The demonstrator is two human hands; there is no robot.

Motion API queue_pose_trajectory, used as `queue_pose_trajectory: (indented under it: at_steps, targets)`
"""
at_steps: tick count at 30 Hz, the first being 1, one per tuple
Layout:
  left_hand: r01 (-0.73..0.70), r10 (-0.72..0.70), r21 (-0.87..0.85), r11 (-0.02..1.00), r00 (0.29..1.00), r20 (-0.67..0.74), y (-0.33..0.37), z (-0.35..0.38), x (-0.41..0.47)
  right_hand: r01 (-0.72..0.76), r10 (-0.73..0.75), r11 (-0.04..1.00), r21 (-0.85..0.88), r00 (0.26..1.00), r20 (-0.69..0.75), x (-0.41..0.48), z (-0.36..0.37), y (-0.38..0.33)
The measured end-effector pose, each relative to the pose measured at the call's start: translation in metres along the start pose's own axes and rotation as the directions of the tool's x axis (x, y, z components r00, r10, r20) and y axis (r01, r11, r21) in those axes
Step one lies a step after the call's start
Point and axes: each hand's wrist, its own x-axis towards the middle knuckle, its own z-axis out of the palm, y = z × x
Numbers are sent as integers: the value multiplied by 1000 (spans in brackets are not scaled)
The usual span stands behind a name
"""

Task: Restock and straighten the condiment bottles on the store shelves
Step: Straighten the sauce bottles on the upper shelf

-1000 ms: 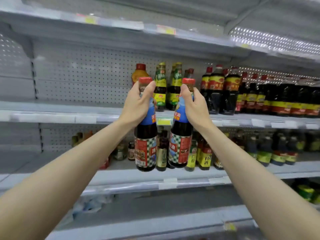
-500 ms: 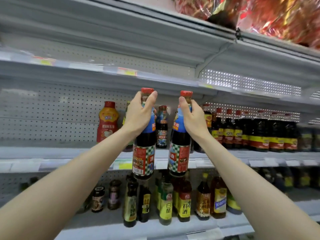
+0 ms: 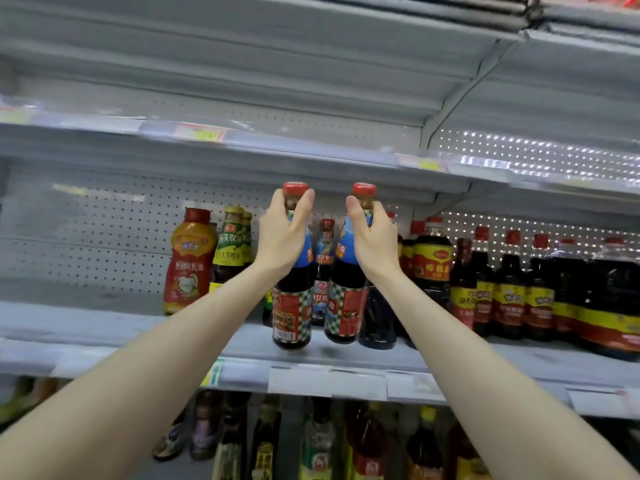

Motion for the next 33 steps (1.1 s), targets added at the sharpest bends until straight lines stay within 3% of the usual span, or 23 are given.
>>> queue_pose_trajectory:
  at_steps: [12, 18, 28, 33]
  targets:
    - [78, -80, 95, 992, 997, 21, -57, 21, 27, -153, 155, 987, -43, 987, 53, 26, 29, 53]
    - [177, -185, 147, 973, 982, 43, -84, 26, 41, -168, 173, 983, -72, 982, 73, 34, 46, 65]
    - [326, -342, 139, 935, 933, 115, -108, 28, 58, -245, 250, 967, -69, 964, 85, 41, 55, 80]
    - [329, -347, 146, 933, 931, 113, -115, 28, 60, -262, 269, 962, -76, 957, 105, 45, 54, 85]
